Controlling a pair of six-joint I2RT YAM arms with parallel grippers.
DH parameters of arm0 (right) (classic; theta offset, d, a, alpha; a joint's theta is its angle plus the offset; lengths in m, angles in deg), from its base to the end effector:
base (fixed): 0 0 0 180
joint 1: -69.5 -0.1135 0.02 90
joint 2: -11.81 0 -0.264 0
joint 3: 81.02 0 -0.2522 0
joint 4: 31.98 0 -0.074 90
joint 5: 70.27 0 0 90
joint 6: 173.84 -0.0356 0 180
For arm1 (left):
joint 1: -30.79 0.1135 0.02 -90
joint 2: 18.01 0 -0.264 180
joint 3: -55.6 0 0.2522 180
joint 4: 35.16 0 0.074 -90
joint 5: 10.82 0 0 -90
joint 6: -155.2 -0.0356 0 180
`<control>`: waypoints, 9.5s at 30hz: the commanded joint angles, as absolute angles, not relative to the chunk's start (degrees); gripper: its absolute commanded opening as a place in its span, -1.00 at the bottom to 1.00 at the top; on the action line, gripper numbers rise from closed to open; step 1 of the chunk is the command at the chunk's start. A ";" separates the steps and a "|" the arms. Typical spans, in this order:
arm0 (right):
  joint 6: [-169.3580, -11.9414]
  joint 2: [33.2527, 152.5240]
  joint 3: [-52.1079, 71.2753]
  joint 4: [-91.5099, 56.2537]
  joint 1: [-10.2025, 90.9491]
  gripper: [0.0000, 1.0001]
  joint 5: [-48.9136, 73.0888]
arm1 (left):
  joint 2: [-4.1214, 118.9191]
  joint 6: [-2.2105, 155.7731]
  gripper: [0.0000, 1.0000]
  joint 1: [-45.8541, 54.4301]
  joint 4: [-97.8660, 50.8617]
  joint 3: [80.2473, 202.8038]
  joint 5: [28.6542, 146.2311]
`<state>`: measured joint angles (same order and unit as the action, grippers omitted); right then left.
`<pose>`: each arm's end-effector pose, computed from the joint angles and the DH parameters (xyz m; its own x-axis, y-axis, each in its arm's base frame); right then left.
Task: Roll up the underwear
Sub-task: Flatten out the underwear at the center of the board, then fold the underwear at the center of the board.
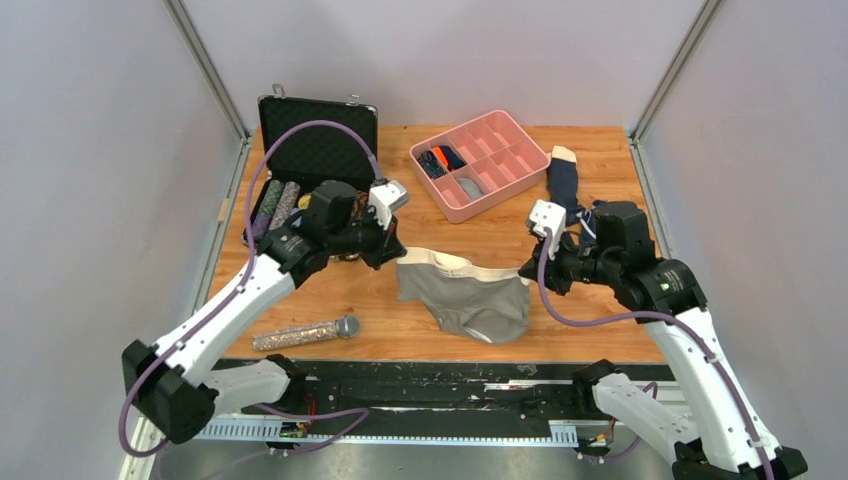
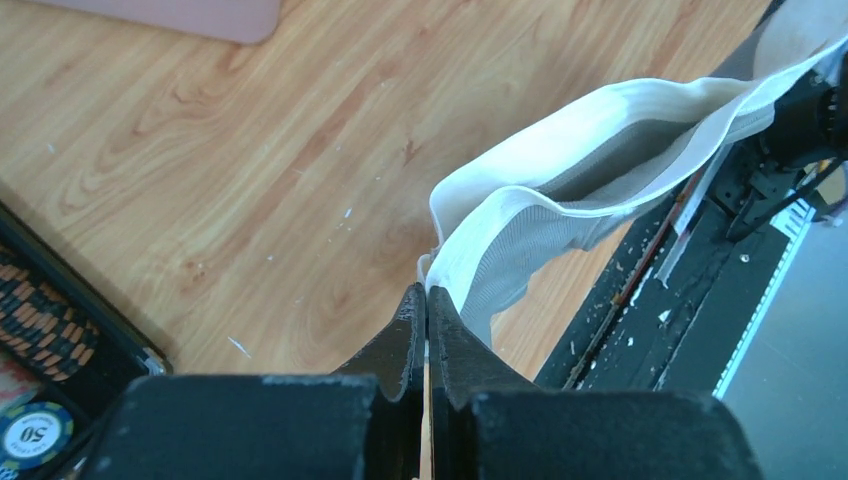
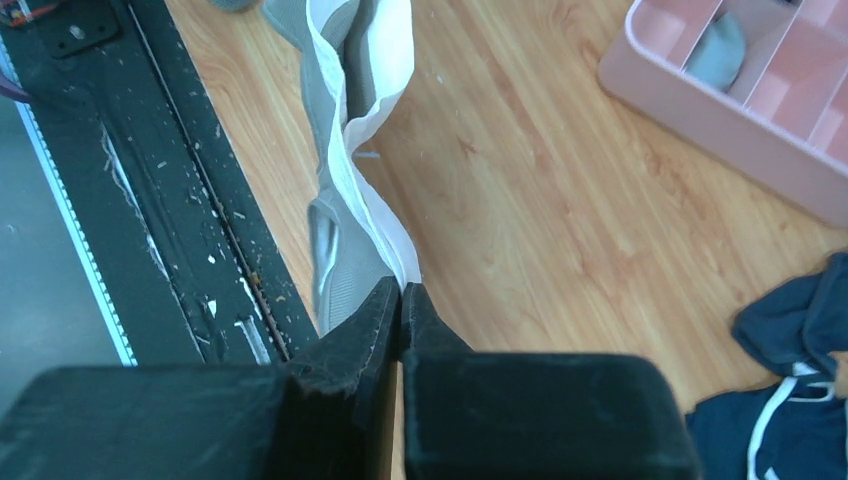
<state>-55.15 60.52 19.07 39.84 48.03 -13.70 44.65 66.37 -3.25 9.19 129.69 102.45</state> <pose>0.1233 0.0696 0.3750 -0.1980 -0.5084 -0.8380 -0.9002 0.4326 -0.0498 0.1873 -0.1435 0.3400 -0.4664 0.2924 -0.8349 0.7797 0.5817 -0.2318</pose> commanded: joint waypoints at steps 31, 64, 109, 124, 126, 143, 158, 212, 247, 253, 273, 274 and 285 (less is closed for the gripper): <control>-51.57 120.82 7.00 15.38 65.63 -0.94 -6.21 | 98.60 73.14 -1.00 3.13 -6.56 153.09 88.41; -54.71 123.68 -2.73 12.53 35.53 -0.41 -13.76 | 90.88 82.06 -0.25 3.26 -6.08 146.18 91.43; -51.43 134.95 2.57 8.47 28.28 -0.74 -9.74 | 98.90 90.86 -1.00 8.46 -10.45 145.82 100.84; -46.43 123.53 3.64 9.53 27.91 -0.08 -13.54 | 98.62 92.70 -1.00 8.47 -10.92 145.08 99.75; -45.09 124.24 4.12 7.87 27.64 -0.10 -13.08 | 98.62 92.85 -1.00 8.46 -10.94 145.22 99.65; -44.06 127.11 5.46 1.79 26.35 -0.32 -11.30 | 98.79 93.59 -1.00 8.47 -10.37 146.14 99.18; -43.85 129.07 6.62 2.33 25.79 -0.27 -12.08 | 98.74 93.77 -1.00 8.51 -10.28 146.12 99.04; -61.86 104.60 26.00 -16.55 26.98 -1.00 -16.85 | 86.11 103.67 -1.00 9.69 3.64 149.53 100.45; -63.36 76.48 49.84 -11.54 50.69 -1.00 -23.08 | 108.64 99.84 -1.00 -6.25 0.79 180.65 93.61; -61.17 78.40 51.64 -11.38 56.06 -1.00 -24.75 | 111.91 98.62 -1.00 -7.95 1.65 183.85 88.02; -56.06 84.14 50.02 -9.81 61.31 -1.00 -26.22 | 111.31 98.08 -1.00 -11.87 8.22 189.39 70.38; -56.14 84.14 49.61 -9.67 61.32 -1.00 -26.69 | 110.90 98.16 -1.00 -11.82 8.44 189.14 70.34; -54.34 86.82 47.66 -8.99 61.39 -1.00 -26.60 | 108.04 97.65 -1.00 -11.38 8.21 189.05 70.35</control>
